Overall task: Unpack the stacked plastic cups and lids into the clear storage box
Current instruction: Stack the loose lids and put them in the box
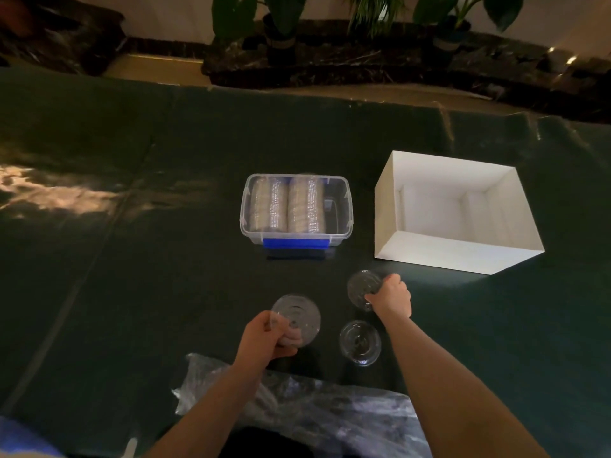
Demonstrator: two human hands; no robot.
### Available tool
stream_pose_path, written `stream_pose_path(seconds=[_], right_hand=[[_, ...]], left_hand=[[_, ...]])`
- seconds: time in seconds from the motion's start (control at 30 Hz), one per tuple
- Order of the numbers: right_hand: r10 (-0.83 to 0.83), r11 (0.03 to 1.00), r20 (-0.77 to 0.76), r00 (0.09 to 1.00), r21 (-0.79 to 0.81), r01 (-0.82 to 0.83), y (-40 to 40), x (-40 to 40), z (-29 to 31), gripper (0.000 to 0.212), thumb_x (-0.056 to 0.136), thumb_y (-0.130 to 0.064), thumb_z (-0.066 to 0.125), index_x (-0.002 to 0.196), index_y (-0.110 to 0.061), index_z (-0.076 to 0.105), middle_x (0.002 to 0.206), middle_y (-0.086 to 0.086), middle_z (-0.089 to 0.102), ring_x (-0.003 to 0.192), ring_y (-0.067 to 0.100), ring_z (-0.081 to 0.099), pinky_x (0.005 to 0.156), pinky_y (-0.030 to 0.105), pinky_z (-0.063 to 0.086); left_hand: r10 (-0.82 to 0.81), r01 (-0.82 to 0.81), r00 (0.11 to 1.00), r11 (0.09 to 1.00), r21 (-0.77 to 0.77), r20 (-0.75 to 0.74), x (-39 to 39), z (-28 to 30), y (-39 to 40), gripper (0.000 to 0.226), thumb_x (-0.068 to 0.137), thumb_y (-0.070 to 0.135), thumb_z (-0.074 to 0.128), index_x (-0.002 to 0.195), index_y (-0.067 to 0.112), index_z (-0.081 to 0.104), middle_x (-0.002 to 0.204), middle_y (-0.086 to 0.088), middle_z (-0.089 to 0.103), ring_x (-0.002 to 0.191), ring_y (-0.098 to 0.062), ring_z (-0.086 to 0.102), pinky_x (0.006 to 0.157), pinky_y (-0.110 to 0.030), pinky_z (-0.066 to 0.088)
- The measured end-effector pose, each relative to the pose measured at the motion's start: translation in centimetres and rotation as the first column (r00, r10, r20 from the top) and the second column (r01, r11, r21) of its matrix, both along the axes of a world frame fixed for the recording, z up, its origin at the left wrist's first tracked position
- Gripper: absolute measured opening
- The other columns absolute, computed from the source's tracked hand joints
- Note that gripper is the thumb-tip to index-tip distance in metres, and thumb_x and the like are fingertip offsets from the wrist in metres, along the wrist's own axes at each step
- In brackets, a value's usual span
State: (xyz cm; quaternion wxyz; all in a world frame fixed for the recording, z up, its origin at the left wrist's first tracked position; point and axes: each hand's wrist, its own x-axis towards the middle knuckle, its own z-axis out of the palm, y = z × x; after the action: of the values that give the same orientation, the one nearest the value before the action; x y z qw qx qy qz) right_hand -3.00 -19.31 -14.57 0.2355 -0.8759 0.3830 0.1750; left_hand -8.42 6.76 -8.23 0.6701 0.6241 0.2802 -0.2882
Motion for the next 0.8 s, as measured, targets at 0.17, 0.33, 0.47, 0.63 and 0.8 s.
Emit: stream_pose_path(seconds=[0.17, 0.33, 0.47, 0.63, 0.8], right_hand=[[-0.111, 0.993, -0.048, 0.993, 0.038, 0.113, -0.5, 0.6, -0.3, 0.059, 0.079, -0.022, 0.081, 0.127, -0.005, 0.051, 0.127, 0.016, 0.055, 0.118, 0.032, 0.054, 0.097, 0.044, 0.051], [-0.194, 0.977, -0.032, 0.980, 0.084, 0.196, -1.0, 0.9, -0.5, 0.041, 0.087, -0.018, 0.068, 0.123, -0.003, 0.055, 0.123, 0.016, 0.060, 0.113, 0.033, 0.059, 0.093, 0.042, 0.052], [-0.147, 0.974, -0.050, 0.988, 0.167, 0.154, -1.7, 1.1, 0.3, 0.025, 0.088, -0.016, 0.067, 0.110, -0.003, 0.067, 0.104, 0.013, 0.070, 0.086, 0.024, 0.065, 0.070, 0.031, 0.050], [-0.382, 0.758, 0.111, 0.917, 0.605, 0.243, 0.4, 0.2, 3.8, 0.016, 0.090, -0.002, 0.066, 0.104, -0.009, 0.066, 0.098, 0.011, 0.068, 0.081, 0.020, 0.067, 0.067, 0.027, 0.057], [-0.059, 0.579, 0.228, 0.972, 0.801, -0.152, 5.5, -2.5, 7.4, 0.005, 0.092, -0.014, 0.066, 0.093, -0.013, 0.071, 0.073, 0.000, 0.069, 0.063, 0.011, 0.063, 0.061, 0.020, 0.053]], left_hand=[[0.015, -0.015, 1.000, 1.000, 0.006, -0.013, 0.4, -0.4, -0.3, 0.009, 0.098, 0.009, 0.053, 0.097, 0.002, 0.058, 0.079, -0.013, 0.075, 0.077, -0.029, 0.073, 0.059, -0.033, 0.057], [0.044, -0.044, 0.999, 0.999, -0.016, -0.016, 0.2, -0.3, -0.9, 0.009, 0.098, 0.005, 0.051, 0.097, -0.001, 0.058, 0.075, -0.014, 0.073, 0.068, -0.025, 0.069, 0.055, -0.031, 0.059], [0.043, -0.043, 0.999, 0.999, 0.003, -0.032, 0.3, -0.2, -0.9, 0.010, 0.098, 0.004, 0.050, 0.095, 0.000, 0.058, 0.071, -0.010, 0.073, 0.065, -0.022, 0.070, 0.053, -0.030, 0.058], [0.042, -0.042, 0.999, 0.999, 0.010, -0.029, 0.6, -0.1, -0.8, 0.010, 0.098, 0.007, 0.052, 0.101, -0.001, 0.058, 0.092, -0.020, 0.072, 0.080, -0.031, 0.069, 0.057, -0.031, 0.059], [0.051, -0.050, 0.999, 0.998, -0.032, 0.012, 0.6, 0.1, -1.1, 0.012, 0.091, 0.009, 0.062, 0.101, 0.004, 0.060, 0.102, -0.020, 0.069, 0.085, -0.032, 0.069, 0.058, -0.033, 0.060]])
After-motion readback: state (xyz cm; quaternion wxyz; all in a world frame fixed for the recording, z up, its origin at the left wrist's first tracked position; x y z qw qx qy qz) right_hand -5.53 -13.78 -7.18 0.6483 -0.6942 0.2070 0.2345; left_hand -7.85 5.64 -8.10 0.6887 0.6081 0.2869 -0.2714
